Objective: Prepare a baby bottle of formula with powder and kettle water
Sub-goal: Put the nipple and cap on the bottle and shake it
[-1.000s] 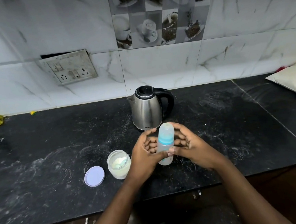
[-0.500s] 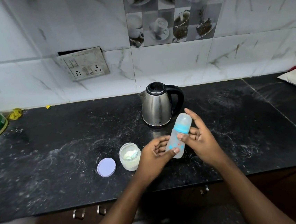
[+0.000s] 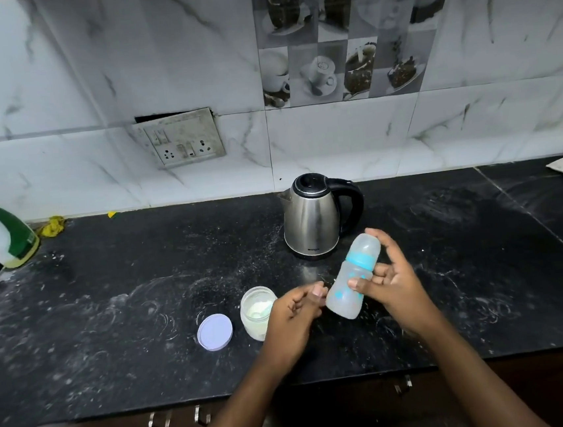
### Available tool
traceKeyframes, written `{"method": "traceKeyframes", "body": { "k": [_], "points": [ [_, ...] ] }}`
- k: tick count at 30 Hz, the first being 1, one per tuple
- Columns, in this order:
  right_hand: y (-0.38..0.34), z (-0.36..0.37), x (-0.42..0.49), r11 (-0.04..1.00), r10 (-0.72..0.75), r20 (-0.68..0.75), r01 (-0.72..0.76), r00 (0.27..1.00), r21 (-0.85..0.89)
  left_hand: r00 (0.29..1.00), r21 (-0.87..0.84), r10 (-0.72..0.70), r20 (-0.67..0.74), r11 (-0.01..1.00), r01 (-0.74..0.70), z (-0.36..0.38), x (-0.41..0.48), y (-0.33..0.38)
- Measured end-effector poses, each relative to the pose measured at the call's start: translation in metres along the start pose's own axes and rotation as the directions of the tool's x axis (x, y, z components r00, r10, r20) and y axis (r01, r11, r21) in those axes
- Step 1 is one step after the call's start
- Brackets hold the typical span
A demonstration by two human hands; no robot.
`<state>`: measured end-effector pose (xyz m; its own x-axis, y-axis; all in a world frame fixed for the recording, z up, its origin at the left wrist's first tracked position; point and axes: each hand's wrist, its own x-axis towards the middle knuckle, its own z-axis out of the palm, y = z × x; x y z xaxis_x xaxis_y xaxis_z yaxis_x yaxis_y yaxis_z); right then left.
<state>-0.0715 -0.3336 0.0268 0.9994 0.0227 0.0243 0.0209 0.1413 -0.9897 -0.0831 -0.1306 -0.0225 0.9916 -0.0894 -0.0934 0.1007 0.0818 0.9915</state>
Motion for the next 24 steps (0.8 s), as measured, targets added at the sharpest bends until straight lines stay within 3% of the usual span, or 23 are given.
{"method": "traceKeyframes", "body": {
  "k": [3,5,9,12,14,16,19,20,22,24],
  "points": [
    [-0.01,-0.017,0.01,0.954,-0.006,-0.322,0.102,0.947,0.282,0.993,0.107,0.071,-0.096,0.992,-0.061,-0.003,0.004,0.002],
    [-0.011,-0.018,0.012,0.916,0.028,-0.425,0.147,0.905,0.372,0.985,0.184,0.117,-0.127,0.979,-0.093,-0.006,0.009,0.007],
    [-0.008,0.004,-0.001,0.947,0.095,-0.17,-0.037,0.981,0.318,0.938,0.463,0.325,-0.12,0.854,-0.237,-0.016,0.018,0.02],
    [-0.015,-0.009,0.008,0.909,0.07,-0.342,0.081,0.937,0.409,0.883,0.64,0.469,-0.033,0.688,-0.342,-0.027,0.025,0.024],
    [-0.021,-0.011,0.007,0.943,0.075,-0.226,0.005,0.971,0.333,0.85,0.712,0.524,0.043,0.581,-0.394,-0.032,0.028,0.024],
    [-0.022,-0.009,0.003,0.97,0.077,-0.127,-0.045,0.989,0.24,0.862,0.736,0.491,0.13,0.534,-0.415,-0.029,0.027,0.02],
    [-0.023,-0.024,0.008,0.962,0.039,-0.273,0.038,0.961,0.272,0.898,0.746,0.331,0.29,0.509,-0.429,-0.011,0.017,-0.008],
    [-0.025,-0.026,0.009,0.968,0.041,-0.228,0.018,0.973,0.248,0.908,0.769,0.251,0.335,0.483,-0.418,-0.003,0.012,-0.023],
    [-0.027,-0.023,0.007,0.983,0.065,-0.056,-0.054,0.996,0.173,0.908,0.837,0.067,0.413,0.364,-0.408,0.01,0.003,-0.057],
    [-0.021,-0.021,0.01,0.978,0.052,-0.139,-0.022,0.989,0.209,0.89,0.876,-0.074,0.45,0.232,-0.423,0.016,-0.002,-0.087]
  ]
}}
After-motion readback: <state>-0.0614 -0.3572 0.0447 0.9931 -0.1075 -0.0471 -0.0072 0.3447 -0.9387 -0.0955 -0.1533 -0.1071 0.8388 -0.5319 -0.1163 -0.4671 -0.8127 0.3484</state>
